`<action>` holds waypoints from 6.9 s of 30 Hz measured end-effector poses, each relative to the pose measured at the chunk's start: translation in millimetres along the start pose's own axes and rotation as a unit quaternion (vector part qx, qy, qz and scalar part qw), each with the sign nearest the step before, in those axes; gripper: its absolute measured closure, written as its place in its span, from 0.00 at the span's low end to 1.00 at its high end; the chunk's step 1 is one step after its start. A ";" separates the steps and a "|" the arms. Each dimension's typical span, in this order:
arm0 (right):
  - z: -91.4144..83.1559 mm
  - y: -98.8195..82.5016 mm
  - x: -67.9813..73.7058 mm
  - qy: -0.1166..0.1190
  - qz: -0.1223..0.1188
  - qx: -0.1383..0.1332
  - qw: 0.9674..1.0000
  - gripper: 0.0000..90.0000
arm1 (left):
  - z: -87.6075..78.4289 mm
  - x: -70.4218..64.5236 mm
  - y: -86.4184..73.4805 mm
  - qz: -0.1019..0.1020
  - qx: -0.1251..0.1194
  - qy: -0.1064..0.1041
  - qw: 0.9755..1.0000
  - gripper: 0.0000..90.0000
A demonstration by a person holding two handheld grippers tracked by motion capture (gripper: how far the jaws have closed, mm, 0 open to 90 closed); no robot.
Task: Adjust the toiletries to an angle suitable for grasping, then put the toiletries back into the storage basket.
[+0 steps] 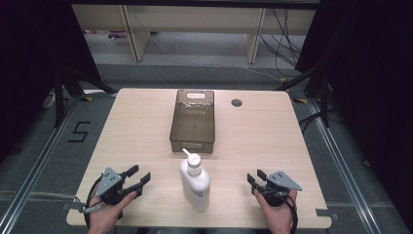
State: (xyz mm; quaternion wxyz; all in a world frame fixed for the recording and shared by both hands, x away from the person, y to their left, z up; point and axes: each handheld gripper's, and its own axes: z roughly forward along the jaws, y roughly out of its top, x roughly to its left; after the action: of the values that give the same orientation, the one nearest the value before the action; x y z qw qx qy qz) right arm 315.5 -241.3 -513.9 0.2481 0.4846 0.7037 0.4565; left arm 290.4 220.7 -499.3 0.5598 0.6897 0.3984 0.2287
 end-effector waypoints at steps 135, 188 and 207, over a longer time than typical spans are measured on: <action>4.2 1.2 -0.7 0.010 0.030 0.018 0.999 0.58 | 68.0 -160.0 133.9 0.058 -0.094 0.024 0.994 0.66; 2.5 1.7 0.7 0.013 0.037 0.028 0.999 0.58 | 69.0 -101.9 225.2 0.058 -0.163 0.108 0.979 0.66; 3.2 1.5 -0.7 0.009 0.029 0.022 0.999 0.58 | 81.2 -92.3 241.8 0.056 -0.162 0.113 0.979 0.66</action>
State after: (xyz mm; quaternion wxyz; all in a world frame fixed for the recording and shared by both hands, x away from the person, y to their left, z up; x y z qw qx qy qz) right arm 318.9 -240.5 -514.1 0.2174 0.5057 0.7018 0.4521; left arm 369.8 85.0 -278.4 0.6017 0.5806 0.3780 0.3975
